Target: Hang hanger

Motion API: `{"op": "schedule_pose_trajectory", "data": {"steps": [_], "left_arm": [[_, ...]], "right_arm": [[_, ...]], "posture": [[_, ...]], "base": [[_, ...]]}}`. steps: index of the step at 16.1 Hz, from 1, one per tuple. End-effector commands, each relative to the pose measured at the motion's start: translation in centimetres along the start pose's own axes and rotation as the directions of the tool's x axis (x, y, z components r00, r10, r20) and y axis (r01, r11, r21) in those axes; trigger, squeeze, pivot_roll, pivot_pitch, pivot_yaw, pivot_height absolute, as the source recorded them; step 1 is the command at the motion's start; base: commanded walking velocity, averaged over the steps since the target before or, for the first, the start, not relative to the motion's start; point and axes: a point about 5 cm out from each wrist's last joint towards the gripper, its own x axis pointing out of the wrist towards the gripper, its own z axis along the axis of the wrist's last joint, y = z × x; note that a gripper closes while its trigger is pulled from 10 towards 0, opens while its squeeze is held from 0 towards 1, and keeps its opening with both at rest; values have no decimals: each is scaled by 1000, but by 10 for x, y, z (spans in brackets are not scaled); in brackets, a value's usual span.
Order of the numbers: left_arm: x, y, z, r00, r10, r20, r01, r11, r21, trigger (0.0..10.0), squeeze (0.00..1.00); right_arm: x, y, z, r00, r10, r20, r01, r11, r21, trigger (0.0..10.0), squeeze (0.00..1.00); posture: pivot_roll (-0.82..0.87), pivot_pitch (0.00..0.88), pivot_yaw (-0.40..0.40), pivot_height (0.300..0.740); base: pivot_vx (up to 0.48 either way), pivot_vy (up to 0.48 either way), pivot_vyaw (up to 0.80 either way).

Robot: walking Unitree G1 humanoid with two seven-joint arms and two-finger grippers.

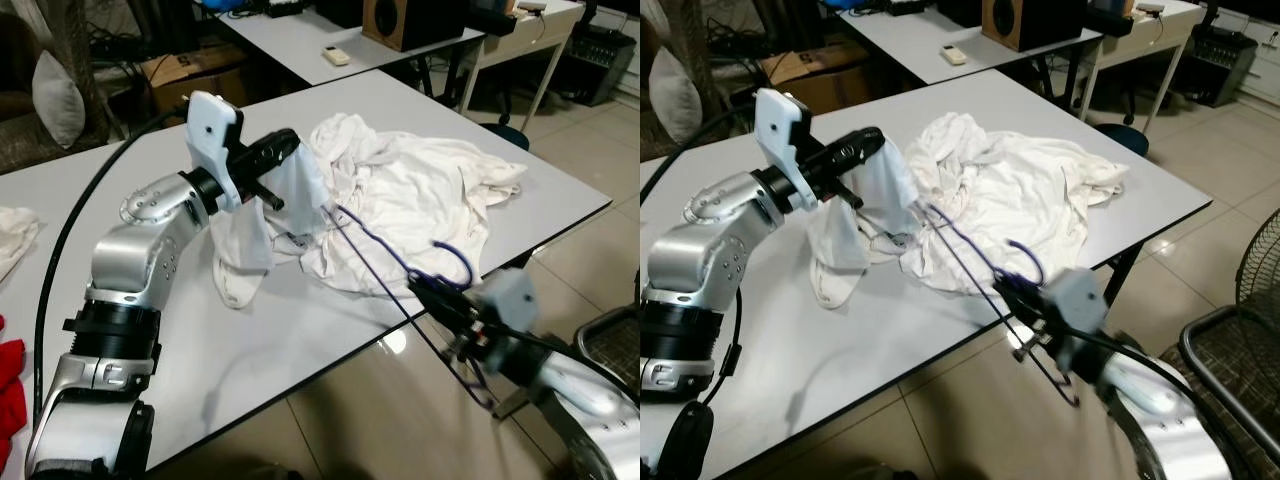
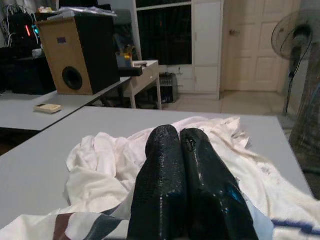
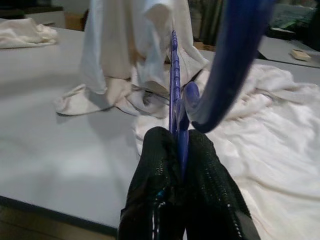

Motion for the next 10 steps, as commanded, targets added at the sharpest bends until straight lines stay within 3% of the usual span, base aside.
{"op": "schedule_pose_trajectory", "data": {"steps": [1,6,10], "left_arm": [[-1,0,12,1000,-7,28,6,1000,9,0,0],[-6,17,18,989,134,58,-136,990,40,0,0],[-4,20,23,986,151,71,-154,988,33,0,0]], "right_arm": [[4,1,2,1000,14,8,-14,1000,-20,10000,0],[1,7,6,999,32,11,-32,999,-29,10000,0],[-1,18,9,998,50,23,-50,998,-27,10000,0]], "posture": [[-147,0,73,740],[-135,0,61,740],[-126,0,70,740]], "base": [[0,0,0],[0,0,0],[0,0,0]]}}
